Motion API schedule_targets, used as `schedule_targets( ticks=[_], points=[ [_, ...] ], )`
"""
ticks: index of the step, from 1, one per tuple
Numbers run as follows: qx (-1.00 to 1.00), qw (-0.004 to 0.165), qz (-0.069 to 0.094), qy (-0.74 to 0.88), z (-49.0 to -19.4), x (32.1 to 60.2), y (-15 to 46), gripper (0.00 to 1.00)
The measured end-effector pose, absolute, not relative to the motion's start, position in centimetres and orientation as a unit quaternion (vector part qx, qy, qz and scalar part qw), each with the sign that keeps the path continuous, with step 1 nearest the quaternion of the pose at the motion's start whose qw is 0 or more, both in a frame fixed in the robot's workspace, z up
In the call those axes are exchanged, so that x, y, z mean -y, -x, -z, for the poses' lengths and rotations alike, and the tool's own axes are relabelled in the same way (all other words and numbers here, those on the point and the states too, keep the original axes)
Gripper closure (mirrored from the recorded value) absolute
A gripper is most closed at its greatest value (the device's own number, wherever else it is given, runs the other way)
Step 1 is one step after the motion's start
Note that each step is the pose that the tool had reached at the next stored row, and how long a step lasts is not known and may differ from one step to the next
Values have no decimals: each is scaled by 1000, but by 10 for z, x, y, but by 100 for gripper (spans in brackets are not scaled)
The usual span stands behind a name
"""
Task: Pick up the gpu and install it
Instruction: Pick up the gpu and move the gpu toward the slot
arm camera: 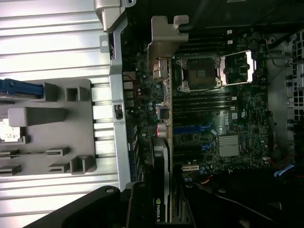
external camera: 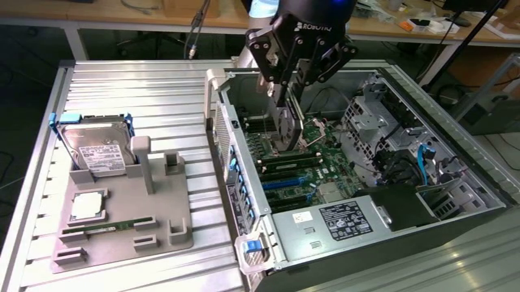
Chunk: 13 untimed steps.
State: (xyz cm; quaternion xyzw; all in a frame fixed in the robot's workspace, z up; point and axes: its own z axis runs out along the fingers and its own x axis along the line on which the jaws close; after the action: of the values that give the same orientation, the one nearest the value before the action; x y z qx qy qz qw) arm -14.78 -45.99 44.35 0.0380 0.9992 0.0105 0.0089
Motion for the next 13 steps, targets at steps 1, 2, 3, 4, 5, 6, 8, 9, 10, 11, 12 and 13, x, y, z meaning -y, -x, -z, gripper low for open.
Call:
schedule_targets(
  ticks=[1, 2, 3, 4, 5, 6, 8, 9, 10, 11, 12, 13],
  points=[
    [-999, 9, -10, -38, -443, 460, 147, 73],
    [-999, 9, -11, -38, -443, 460, 147, 73],
    [-999, 9, -10, -38, -443, 460, 145, 73],
    [-999, 9, -10, -38, -443, 460, 145, 73],
    [-999, 9, -10, -38, -443, 460, 144, 73],
    [-999, 9, -10, -38, -443, 460, 143, 73],
    [-999, 9, -10, -38, -443, 460, 142, 73],
    [-999, 9, -10, -38, -443, 460, 142, 73],
    [-999, 9, -10, -38, -444, 460, 141, 73],
    [-999, 9, -10, -38, -443, 460, 140, 73],
    [-999, 9, -11, -38, -443, 460, 140, 73],
    [-999, 9, -10, -38, -443, 460, 139, 73]
  ],
)
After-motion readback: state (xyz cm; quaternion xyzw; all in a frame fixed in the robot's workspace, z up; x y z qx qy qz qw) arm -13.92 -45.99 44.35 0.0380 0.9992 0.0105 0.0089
